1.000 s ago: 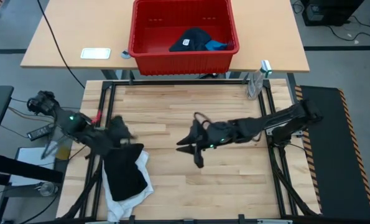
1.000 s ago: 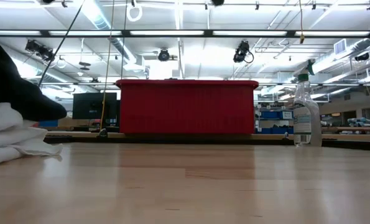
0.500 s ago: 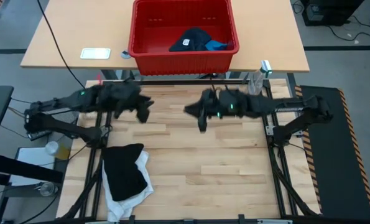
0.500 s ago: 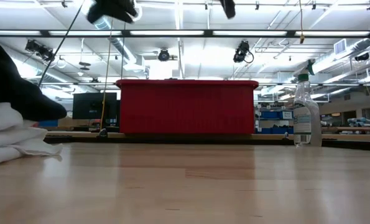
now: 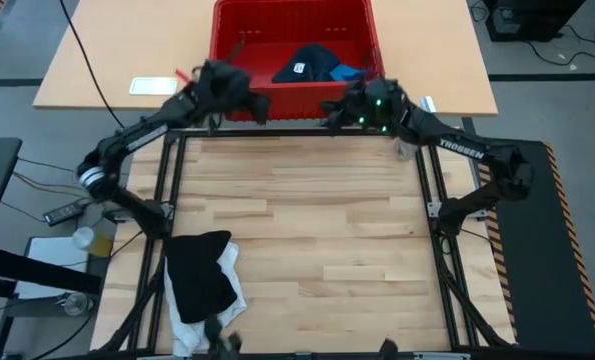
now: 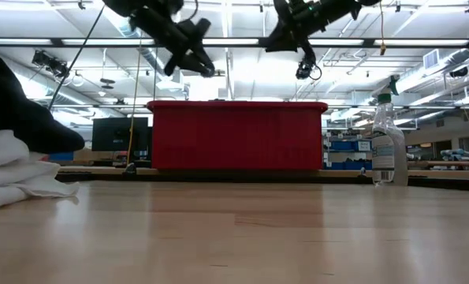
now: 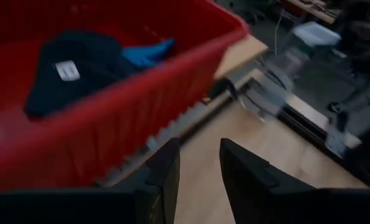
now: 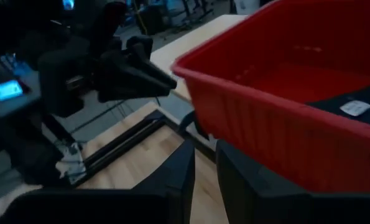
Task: Fold Laundry from Bin
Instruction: Remove the dark blue shorts from the red bin and place them on the table
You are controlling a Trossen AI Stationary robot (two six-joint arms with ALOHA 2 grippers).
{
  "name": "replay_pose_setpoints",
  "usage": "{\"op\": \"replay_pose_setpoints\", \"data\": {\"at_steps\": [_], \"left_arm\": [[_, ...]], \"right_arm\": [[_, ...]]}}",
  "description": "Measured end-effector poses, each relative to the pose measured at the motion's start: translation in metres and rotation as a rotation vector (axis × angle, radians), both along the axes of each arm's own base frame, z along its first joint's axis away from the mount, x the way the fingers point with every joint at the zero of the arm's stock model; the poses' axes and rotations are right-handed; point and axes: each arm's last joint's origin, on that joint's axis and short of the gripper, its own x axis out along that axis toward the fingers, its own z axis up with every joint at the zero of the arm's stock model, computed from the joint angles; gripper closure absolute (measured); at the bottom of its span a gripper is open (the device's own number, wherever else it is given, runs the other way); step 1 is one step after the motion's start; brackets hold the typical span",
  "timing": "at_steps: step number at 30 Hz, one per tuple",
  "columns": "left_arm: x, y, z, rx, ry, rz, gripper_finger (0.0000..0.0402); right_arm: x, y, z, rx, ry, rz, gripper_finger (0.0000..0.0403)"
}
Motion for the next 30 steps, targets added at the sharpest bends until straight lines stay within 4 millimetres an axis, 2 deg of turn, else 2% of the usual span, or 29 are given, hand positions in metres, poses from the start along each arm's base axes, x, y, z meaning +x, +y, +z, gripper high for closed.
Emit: {"op": "replay_pose_setpoints", "data": {"at_steps": [6, 11, 18, 25, 30], "left_arm": [[0.029, 0.055, 0.022, 0.042, -0.008, 0.019, 0.0285], [0.051, 0.096, 0.021, 0.025, -0.006, 0.086, 0.0283], [0.077, 0.148, -0.002, -0.004, -0.075, 0.171, 0.0235], [0.101, 0.175, -0.026, 0.02, -0.094, 0.188, 0.0177], [0.107, 0.19, -0.049, 0.035, -0.082, 0.258, 0.0166]], "right_arm": [[-0.014, -0.022, 0.0, 0.008, -0.008, -0.039, 0.0328], [-0.022, -0.032, 0.0, -0.003, 0.006, -0.069, 0.0328], [-0.025, -0.033, -0.005, 0.015, 0.059, -0.045, 0.0328], [-0.027, -0.031, -0.014, 0.041, 0.152, -0.012, 0.0328], [-0.027, -0.029, -0.017, 0.053, 0.177, 0.02, 0.0328]]}}
